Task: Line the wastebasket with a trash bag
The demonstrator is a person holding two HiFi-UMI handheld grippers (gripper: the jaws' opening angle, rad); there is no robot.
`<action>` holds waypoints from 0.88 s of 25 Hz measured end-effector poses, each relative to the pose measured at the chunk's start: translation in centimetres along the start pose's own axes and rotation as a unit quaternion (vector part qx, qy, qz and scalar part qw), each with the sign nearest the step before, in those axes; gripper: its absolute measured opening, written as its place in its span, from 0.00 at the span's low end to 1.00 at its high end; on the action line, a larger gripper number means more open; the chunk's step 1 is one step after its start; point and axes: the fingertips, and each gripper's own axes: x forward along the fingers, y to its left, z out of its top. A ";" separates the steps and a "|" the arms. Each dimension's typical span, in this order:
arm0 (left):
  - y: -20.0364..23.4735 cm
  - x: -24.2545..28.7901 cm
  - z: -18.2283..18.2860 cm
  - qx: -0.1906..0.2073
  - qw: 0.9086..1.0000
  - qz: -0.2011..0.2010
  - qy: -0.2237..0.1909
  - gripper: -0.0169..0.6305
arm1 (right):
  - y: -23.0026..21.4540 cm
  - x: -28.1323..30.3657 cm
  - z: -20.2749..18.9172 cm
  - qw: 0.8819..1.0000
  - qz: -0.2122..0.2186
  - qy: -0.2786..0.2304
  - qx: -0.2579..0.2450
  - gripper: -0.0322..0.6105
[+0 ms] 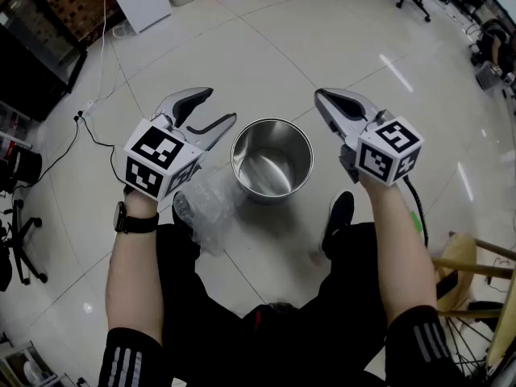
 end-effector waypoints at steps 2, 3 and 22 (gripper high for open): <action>0.2 -0.4 -0.1 0.000 1.000 0.002 -0.001 0.40 | 0.6 0.4 -0.1 1.000 0.004 0.002 -0.006 0.06; 0.3 -0.5 -0.2 -0.001 1.000 0.002 -0.001 0.40 | 0.9 0.6 -0.2 1.000 0.007 0.004 -0.009 0.06; 2.9 -4.3 -1.0 -0.015 0.999 0.031 -0.013 0.40 | 12.4 7.7 -5.2 0.979 0.137 0.086 -0.125 0.22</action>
